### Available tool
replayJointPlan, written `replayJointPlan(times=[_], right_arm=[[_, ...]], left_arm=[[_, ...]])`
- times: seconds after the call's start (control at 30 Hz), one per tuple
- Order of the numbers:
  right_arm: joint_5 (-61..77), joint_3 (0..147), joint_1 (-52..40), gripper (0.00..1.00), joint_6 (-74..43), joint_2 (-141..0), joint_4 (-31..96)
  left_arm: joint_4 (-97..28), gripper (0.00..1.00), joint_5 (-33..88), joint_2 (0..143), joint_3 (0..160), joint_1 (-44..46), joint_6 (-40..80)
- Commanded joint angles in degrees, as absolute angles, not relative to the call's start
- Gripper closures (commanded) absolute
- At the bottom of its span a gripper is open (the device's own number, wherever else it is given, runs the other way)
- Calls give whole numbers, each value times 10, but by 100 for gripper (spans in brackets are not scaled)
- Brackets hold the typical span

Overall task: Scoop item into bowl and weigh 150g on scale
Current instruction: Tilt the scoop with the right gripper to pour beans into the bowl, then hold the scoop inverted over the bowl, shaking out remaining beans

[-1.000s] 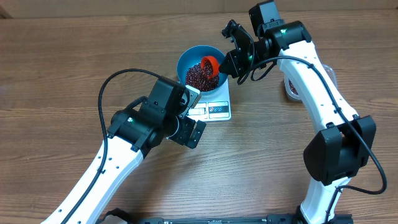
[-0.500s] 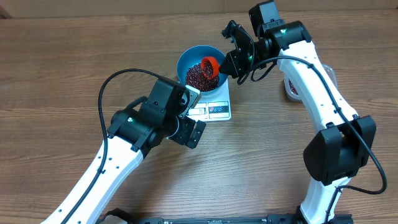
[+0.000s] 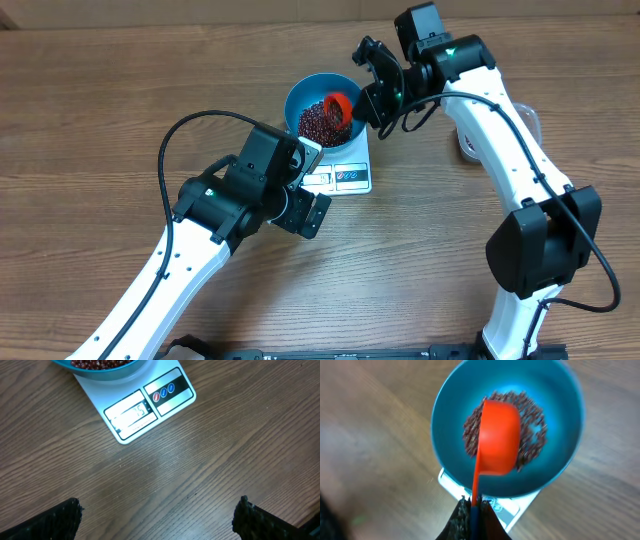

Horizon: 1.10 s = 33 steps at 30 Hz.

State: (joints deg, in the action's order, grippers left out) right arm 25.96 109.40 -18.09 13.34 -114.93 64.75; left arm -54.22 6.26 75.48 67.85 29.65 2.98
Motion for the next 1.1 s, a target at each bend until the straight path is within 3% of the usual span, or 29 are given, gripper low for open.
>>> replayJointPlan(times=[0.0, 0.13, 1.07], right_arm=[[243, 1111, -180, 96, 84, -1149, 632], [296, 1111, -183, 96, 168, -1149, 653], [279, 1111, -183, 96, 119, -1149, 643]], left_arm=[[-541, 0, 70, 753, 680, 299, 29], [-541, 0, 70, 753, 680, 299, 29], [-541, 0, 70, 753, 680, 299, 29]])
